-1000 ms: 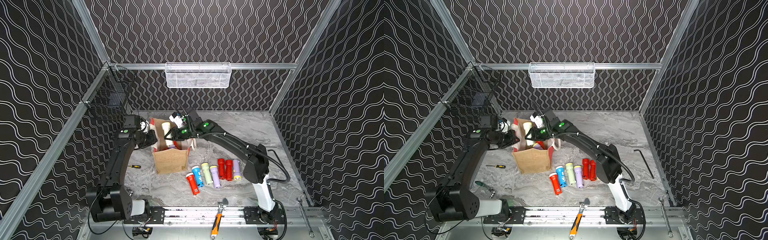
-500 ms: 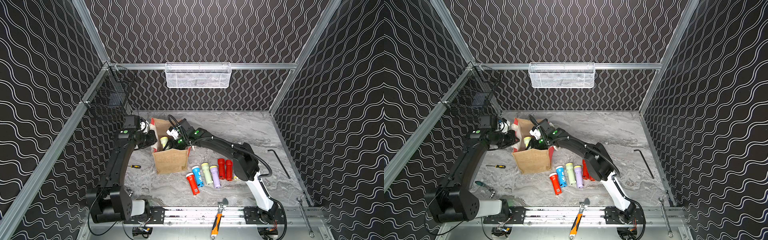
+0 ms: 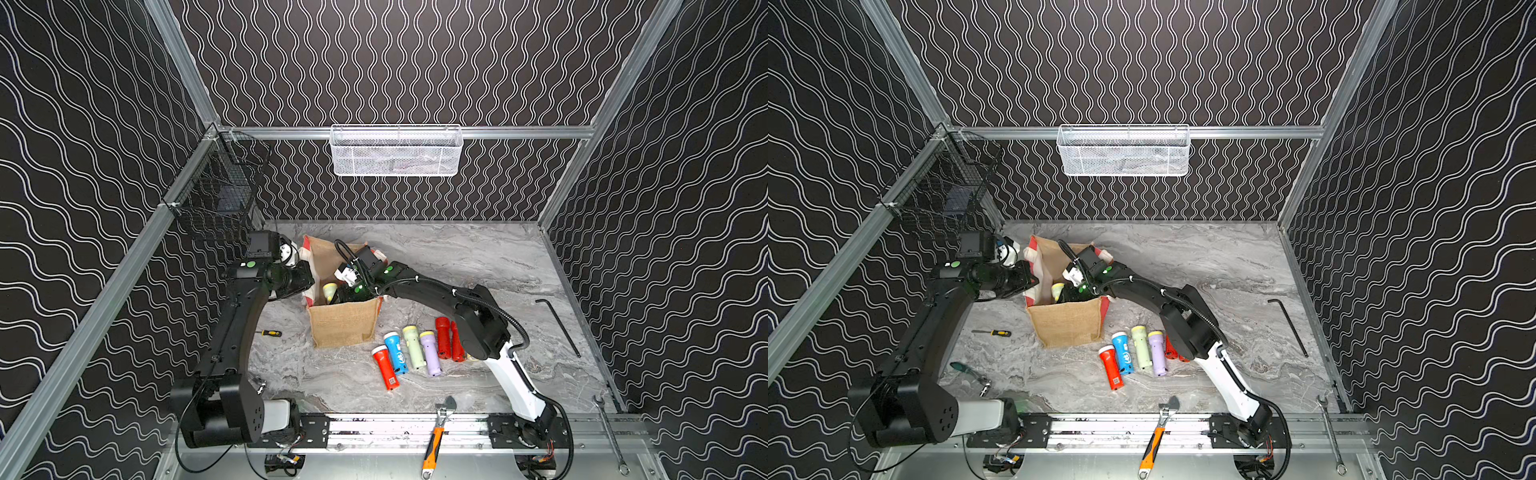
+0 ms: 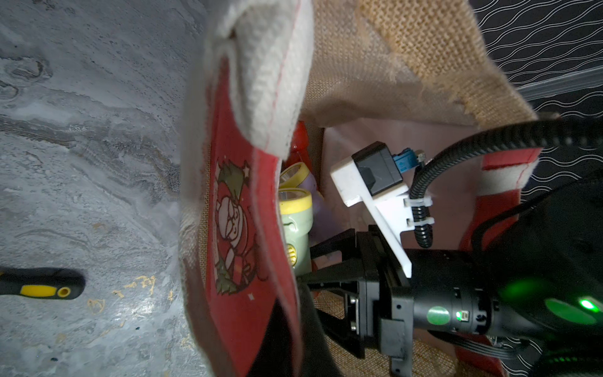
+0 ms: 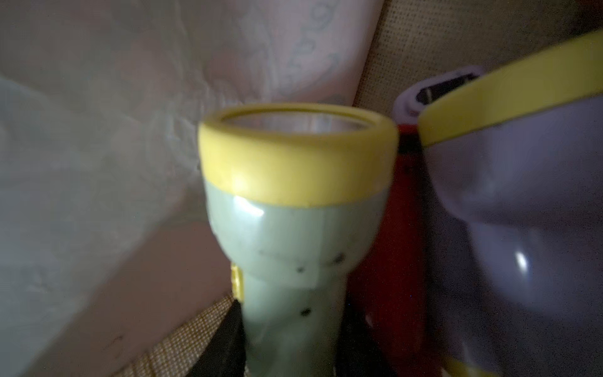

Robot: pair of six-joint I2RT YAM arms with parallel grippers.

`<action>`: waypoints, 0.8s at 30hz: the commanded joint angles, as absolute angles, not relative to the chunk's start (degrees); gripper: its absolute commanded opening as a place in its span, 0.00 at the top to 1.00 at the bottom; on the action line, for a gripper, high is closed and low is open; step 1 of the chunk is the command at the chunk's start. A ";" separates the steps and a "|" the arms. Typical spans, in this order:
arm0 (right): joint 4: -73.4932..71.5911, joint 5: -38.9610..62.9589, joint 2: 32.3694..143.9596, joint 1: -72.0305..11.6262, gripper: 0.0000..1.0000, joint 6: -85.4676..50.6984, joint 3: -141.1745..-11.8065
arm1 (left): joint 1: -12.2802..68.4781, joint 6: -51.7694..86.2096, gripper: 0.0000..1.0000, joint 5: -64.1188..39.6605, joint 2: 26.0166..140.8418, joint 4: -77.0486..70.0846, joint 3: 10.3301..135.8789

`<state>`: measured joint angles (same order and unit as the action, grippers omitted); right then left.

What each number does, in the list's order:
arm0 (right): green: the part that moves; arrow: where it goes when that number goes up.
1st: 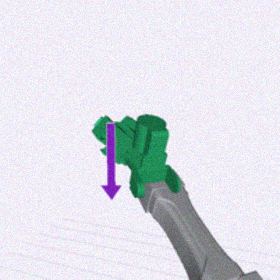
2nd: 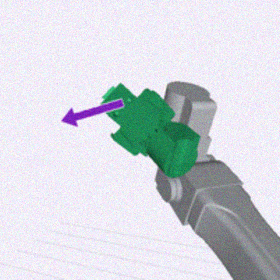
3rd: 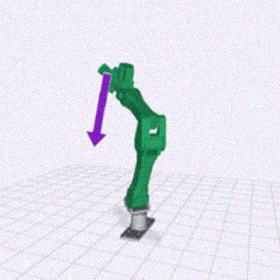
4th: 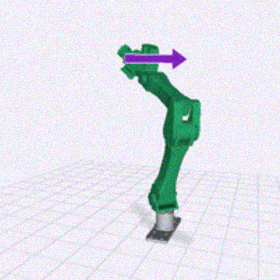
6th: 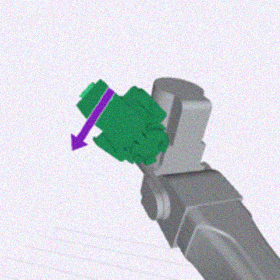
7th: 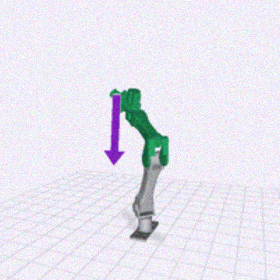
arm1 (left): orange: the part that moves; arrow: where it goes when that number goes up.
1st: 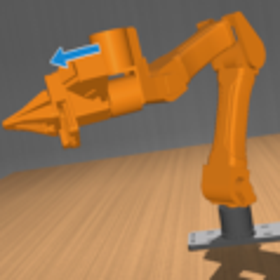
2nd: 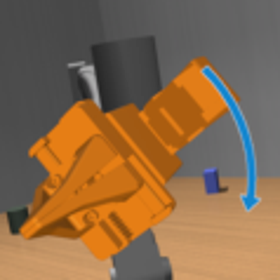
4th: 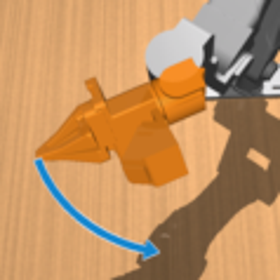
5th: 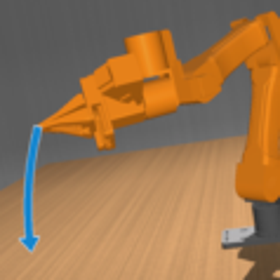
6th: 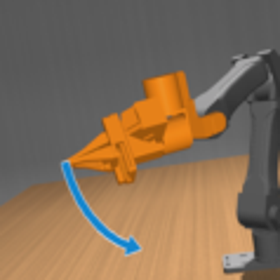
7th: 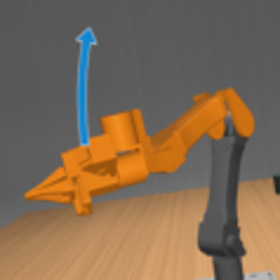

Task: Put the flashlights into the tote bags
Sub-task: Place the flashlight in the canvas bag.

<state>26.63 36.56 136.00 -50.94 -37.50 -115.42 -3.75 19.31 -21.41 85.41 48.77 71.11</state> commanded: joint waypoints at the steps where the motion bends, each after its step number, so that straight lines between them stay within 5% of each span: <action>1: 29.12 35.37 137.06 -51.02 0.62 -37.93 -115.72 | -3.81 18.57 0.96 -21.93 85.44 47.03 70.93; 24: 33.37 34.98 134.87 -49.16 0.45 -35.85 -119.67 | -3.78 18.45 0.96 -21.74 85.08 47.24 71.10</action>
